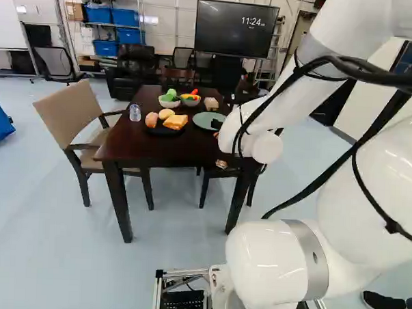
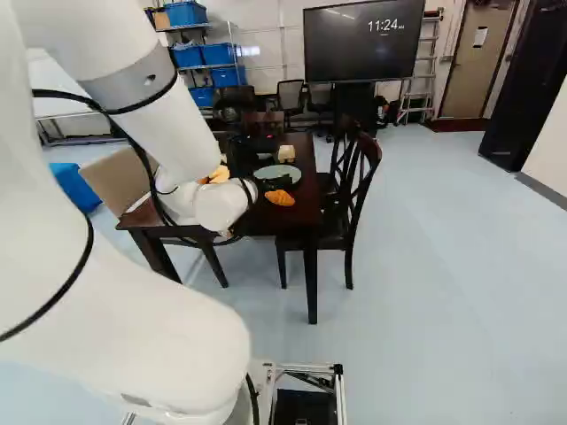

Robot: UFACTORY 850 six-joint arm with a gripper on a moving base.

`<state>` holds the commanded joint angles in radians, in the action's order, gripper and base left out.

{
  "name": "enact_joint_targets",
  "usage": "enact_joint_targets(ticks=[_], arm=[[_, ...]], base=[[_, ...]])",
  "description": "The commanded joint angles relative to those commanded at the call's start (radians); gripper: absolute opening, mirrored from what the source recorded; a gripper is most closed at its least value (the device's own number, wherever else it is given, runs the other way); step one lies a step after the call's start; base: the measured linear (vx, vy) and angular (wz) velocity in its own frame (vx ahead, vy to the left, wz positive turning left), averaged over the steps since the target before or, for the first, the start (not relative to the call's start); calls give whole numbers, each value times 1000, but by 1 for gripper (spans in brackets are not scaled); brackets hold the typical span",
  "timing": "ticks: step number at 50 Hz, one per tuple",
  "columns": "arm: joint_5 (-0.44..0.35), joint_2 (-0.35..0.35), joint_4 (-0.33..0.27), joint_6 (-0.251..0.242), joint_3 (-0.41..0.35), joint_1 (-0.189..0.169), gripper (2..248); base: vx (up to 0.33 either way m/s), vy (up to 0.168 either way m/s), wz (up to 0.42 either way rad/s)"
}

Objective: Move the croissant to the empty plate

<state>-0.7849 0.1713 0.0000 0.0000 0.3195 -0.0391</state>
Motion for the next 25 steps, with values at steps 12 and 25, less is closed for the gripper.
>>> enact_joint_targets(ticks=[12,25], arm=[[52,-27,0,0,54,1,247],[108,-56,0,0,114,3,247]], base=[[0,0,0],[0,0,0]])
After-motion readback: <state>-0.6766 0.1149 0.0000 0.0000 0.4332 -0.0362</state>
